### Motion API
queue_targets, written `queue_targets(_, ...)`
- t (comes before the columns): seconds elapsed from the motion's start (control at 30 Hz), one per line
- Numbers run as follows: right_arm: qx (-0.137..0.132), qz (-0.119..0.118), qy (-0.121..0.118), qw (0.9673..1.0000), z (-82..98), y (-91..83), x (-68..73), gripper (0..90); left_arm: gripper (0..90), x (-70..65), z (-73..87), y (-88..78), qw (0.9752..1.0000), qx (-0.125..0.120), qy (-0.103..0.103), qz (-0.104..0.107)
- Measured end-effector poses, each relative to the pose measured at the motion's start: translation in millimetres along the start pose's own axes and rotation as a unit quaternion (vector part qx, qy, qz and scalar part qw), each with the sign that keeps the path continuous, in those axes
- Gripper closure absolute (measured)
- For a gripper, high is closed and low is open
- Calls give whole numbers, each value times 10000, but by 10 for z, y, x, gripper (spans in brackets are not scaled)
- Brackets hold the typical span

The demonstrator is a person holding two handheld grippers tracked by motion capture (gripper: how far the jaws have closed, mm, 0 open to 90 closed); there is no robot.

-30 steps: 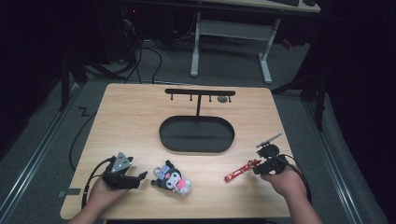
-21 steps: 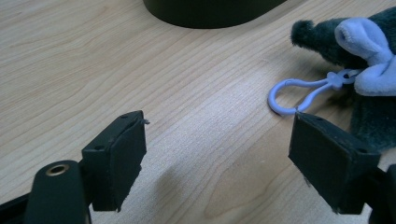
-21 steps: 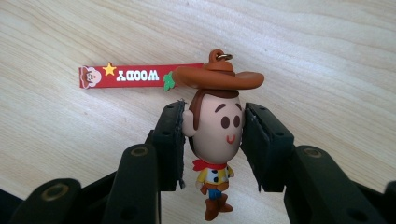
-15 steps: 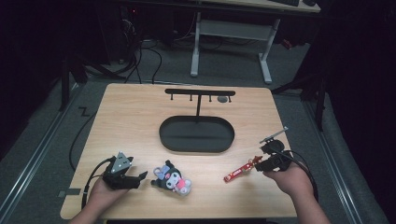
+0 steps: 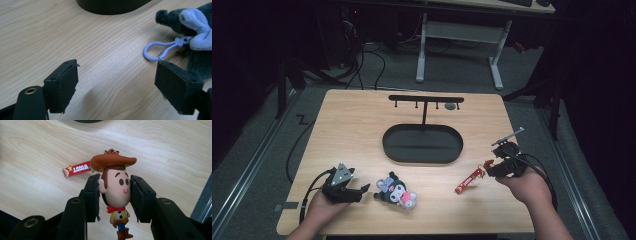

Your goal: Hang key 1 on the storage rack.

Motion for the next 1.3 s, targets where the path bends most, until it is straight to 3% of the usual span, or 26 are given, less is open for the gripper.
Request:
queue_targets(0.9,-249,140,-65,9996,-205,-267,36,664,194,-8,0,-4,10000,9,18,7)
queue_targets(1.3,-363,148,-22,9992,-386,-420,20,667,194,0,-6,-27,10000,-73,-28,5)
Point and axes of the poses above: each handheld gripper's, and its own axes: y roughly forward along the jaws, z roughly out of its underside, x roughly to its left, the point moved 5 cm from there along y, roughly forward along the jaws, and after that the axes turned 2 degrees about -z, right-handed, at the moved point
